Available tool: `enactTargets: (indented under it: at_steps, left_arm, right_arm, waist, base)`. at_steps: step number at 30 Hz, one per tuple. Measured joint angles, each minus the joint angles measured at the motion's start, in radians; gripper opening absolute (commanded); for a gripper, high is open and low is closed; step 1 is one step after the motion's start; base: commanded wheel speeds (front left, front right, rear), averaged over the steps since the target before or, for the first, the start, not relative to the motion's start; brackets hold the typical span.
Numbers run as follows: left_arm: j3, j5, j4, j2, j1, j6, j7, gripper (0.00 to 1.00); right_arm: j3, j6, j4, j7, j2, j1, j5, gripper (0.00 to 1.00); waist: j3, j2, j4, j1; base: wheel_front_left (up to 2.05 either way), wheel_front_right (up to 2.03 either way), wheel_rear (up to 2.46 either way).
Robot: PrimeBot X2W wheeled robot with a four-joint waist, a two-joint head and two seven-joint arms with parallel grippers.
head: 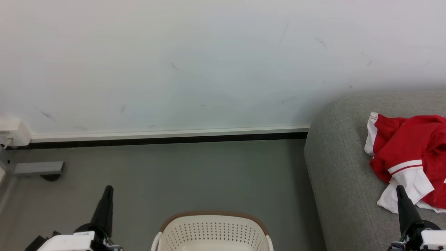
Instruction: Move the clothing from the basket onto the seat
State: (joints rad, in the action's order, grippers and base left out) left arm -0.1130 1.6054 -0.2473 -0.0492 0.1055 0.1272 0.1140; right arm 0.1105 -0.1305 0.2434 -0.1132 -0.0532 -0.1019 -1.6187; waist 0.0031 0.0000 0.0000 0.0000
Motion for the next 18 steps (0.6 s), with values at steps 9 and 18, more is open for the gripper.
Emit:
enactTargets:
  at_steps: [9,18]
  left_arm:
    - [0.0,0.0,0.0,0.0,0.0,0.0,0.0,0.0]
    - [0.0,0.0,0.0,0.0,0.0,0.0,0.0,0.0]
  right_arm:
    - [0.0,0.0,0.0,0.0,0.0,0.0,0.0,0.0]
    - [0.001,0.0,0.0,0.0,0.001,0.0,0.001,0.0]
  waist:
    - [0.0,0.0,0.0,0.0]
    - [0.0,0.0,0.0,0.0]
  base:
    - [0.0,0.0,0.0]
    - [0.0,0.0,0.0]
